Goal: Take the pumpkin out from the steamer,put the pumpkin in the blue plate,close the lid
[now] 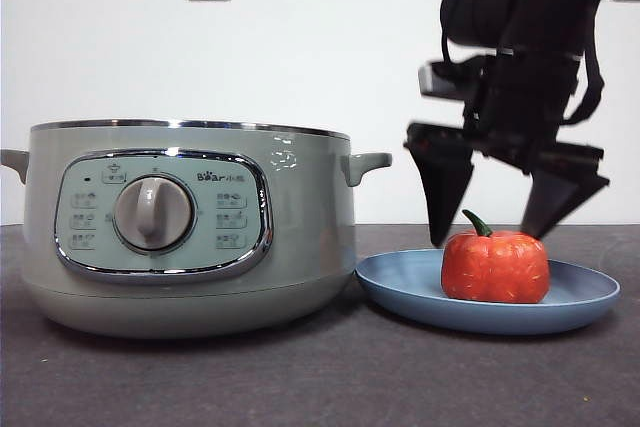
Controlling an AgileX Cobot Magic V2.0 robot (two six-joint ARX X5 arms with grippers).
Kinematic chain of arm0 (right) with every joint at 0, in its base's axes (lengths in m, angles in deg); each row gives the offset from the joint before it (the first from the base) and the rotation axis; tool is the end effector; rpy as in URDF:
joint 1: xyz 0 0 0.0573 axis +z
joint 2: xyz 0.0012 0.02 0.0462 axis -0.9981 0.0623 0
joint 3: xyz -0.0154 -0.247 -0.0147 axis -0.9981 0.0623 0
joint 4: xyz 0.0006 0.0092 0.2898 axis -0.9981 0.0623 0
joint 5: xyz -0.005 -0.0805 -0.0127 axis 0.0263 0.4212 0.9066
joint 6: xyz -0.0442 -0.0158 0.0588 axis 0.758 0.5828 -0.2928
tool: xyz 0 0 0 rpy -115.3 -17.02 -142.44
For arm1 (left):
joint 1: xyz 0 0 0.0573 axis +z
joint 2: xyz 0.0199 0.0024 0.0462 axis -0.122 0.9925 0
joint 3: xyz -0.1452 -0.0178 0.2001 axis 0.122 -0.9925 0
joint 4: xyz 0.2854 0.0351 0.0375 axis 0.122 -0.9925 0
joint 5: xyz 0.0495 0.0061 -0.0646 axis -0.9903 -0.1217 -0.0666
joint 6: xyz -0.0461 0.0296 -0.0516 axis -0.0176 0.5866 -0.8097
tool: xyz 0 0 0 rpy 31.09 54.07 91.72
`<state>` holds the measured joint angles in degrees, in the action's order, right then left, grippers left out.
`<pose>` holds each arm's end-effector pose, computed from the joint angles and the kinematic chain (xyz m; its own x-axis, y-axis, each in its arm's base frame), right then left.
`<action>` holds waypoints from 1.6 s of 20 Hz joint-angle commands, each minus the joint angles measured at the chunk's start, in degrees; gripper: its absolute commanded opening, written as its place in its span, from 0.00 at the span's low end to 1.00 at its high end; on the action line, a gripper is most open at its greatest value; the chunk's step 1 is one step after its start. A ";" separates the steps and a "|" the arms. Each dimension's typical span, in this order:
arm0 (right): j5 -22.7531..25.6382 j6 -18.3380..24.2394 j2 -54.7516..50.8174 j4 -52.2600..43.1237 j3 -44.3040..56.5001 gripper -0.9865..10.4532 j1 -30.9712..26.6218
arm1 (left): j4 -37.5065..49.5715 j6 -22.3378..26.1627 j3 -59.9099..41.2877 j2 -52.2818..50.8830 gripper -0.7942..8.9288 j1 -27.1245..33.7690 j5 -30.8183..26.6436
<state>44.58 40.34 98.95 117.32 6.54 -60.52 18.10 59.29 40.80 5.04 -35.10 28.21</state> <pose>0.3314 0.1627 0.1458 0.3288 0.1888 -0.9253 -0.3589 0.9313 0.0625 0.1897 -0.0923 0.4461 0.8009 -0.2786 -0.5301 0.4229 0.8899 0.1712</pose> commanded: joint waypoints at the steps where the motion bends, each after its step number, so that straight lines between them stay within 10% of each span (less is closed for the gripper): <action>1: -0.02 -0.74 -4.44 -0.26 0.39 0.48 0.55 | 5.70 0.63 -0.68 -0.04 0.07 -0.09 0.83; 11: 0.00 -0.76 -26.12 4.04 0.39 0.47 0.46 | 25.88 -2.89 -19.50 1.51 0.07 -0.09 6.38; 32: 0.37 -1.25 -39.65 10.51 0.39 0.47 0.42 | 30.45 -4.28 -20.15 23.39 0.07 -0.87 12.57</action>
<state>44.75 39.62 59.32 128.07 6.54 -60.14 48.59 55.16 20.63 27.69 -35.61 40.82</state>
